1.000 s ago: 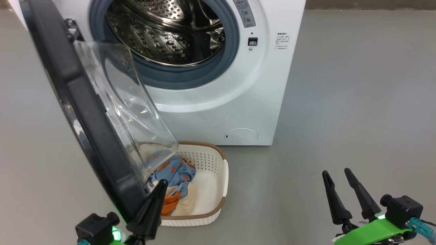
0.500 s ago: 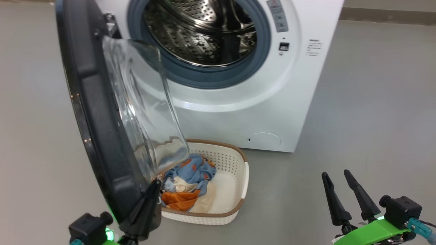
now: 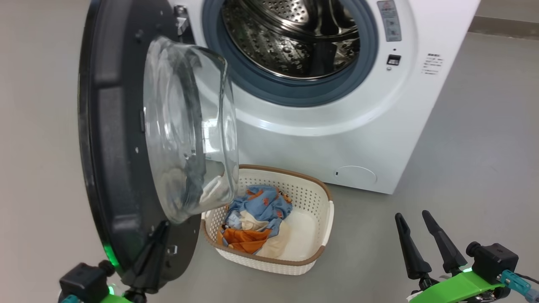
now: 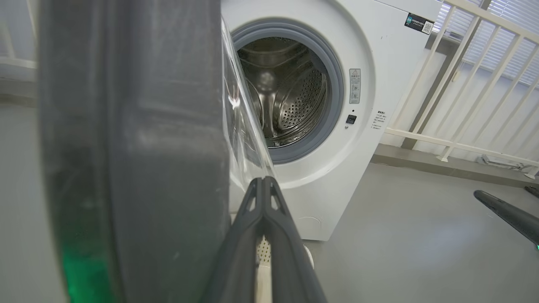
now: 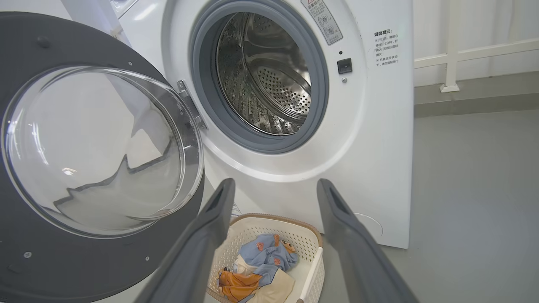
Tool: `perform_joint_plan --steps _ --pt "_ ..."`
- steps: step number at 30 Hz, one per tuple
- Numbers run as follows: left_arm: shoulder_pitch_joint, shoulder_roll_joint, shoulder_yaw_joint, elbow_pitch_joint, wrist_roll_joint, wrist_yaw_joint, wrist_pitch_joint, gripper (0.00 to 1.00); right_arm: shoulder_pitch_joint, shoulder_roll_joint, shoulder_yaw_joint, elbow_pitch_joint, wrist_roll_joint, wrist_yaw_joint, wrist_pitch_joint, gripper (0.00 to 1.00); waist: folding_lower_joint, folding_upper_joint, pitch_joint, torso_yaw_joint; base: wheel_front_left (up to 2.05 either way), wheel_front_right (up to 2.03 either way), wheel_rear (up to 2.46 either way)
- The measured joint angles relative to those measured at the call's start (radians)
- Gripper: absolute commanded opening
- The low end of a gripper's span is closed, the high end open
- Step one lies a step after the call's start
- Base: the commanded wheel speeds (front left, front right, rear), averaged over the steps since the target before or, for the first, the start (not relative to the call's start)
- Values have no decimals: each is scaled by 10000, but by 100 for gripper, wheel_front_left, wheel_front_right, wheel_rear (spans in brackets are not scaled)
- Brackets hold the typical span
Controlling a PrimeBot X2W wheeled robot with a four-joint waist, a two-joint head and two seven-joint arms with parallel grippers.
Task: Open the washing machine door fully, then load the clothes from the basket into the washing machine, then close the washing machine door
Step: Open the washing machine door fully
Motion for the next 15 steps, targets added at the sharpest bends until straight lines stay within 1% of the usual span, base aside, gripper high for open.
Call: perform_joint_plan --steps 9,15 --pt "-173 491 640 198 -171 272 343 0 -7 134 -21 23 -2 0 0 100 0 0 87 463 0 0 0" --pt "-532 861 1066 591 -334 272 476 0 -67 249 -19 69 -19 0 0 100 0 0 231 645 0 0 0"
